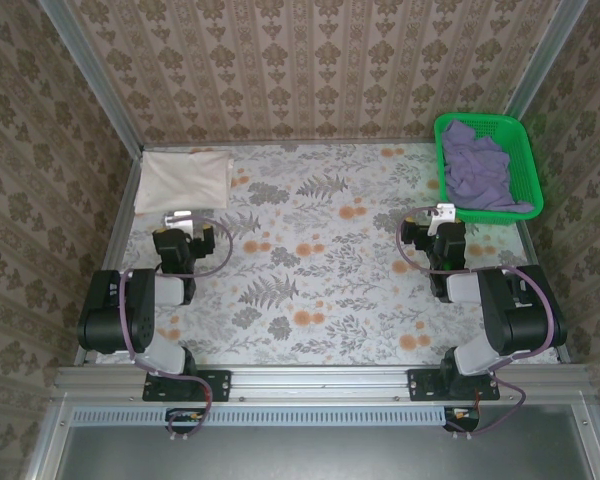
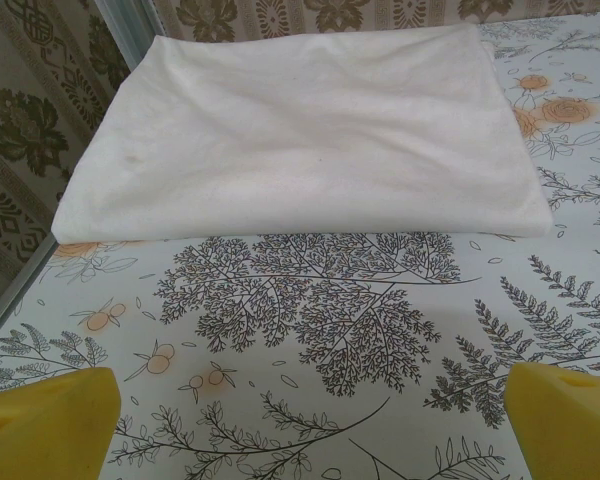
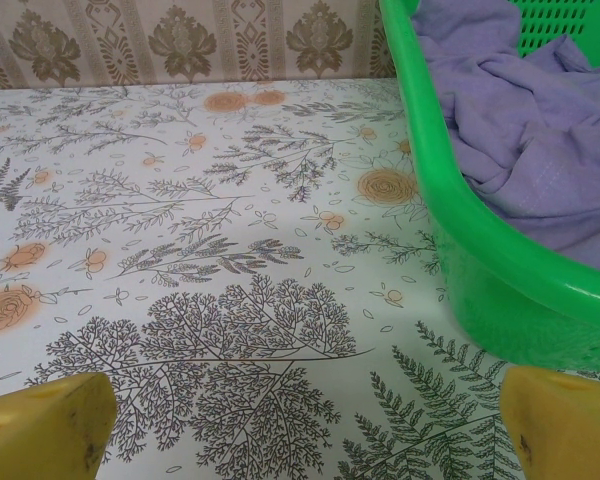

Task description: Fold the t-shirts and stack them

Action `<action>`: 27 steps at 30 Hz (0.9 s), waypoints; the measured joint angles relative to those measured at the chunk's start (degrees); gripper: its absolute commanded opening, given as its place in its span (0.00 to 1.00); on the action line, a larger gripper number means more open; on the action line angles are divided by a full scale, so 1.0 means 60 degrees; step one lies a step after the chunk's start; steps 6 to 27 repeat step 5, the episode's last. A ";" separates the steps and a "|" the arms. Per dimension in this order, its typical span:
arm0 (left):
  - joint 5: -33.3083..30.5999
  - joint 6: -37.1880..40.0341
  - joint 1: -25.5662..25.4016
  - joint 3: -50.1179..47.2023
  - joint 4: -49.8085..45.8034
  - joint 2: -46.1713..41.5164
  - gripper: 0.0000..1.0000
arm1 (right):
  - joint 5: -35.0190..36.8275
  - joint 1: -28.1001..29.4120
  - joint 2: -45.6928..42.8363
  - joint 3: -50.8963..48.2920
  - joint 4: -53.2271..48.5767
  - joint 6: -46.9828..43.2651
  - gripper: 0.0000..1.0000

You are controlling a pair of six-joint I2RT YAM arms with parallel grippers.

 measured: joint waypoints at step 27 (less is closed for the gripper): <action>0.0000 0.0000 0.0000 0.0000 0.0000 0.0000 1.00 | -0.0004 0.0000 0.0000 -0.0004 -0.0004 0.0000 1.00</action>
